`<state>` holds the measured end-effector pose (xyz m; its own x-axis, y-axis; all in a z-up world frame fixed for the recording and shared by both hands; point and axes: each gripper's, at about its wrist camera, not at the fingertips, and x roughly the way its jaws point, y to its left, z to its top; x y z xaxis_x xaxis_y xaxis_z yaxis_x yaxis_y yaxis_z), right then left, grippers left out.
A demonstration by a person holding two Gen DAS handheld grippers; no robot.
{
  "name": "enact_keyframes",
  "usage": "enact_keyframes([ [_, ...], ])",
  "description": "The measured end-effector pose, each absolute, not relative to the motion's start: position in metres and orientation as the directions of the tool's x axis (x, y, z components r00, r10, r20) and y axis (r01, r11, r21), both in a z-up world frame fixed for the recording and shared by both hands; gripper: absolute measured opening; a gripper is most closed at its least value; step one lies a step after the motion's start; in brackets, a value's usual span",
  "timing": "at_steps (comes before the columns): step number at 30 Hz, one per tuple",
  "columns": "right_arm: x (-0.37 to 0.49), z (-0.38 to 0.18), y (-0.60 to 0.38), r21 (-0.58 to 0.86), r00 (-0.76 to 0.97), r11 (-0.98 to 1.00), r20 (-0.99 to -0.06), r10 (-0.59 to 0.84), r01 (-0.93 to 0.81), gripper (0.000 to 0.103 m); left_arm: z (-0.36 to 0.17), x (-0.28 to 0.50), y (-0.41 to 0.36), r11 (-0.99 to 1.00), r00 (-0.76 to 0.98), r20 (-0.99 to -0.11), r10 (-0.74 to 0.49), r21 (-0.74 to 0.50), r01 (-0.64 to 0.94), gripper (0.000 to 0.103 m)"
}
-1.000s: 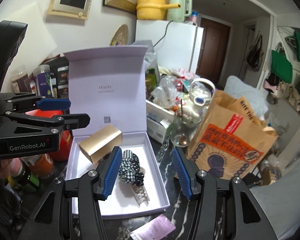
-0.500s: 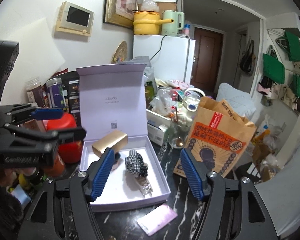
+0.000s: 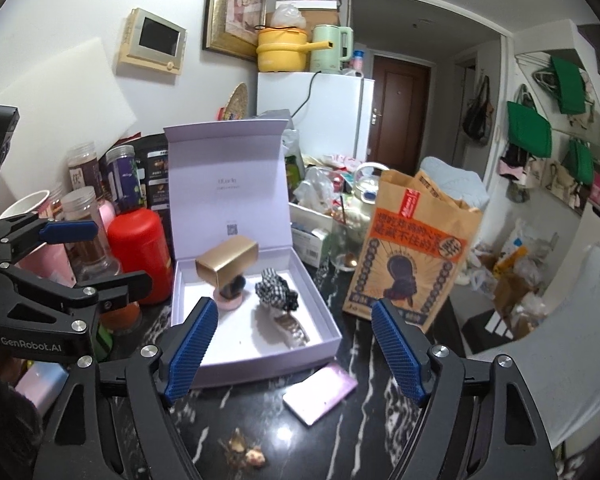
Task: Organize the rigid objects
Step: 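Withdraw both tools from the box toward the mouse clip and purple box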
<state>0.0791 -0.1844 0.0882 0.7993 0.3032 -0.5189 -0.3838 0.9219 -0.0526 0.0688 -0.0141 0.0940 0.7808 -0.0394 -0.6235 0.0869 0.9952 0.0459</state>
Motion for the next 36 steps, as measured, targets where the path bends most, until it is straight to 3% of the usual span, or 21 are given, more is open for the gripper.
enact_keyframes([
  [36, 0.024, 0.001, -0.230, -0.033, 0.750, 0.956, -0.628, 0.207, -0.292, 0.083, 0.000, 0.032, -0.053, 0.972, 0.655, -0.736, -0.170, -0.018, 0.233, 0.096],
])
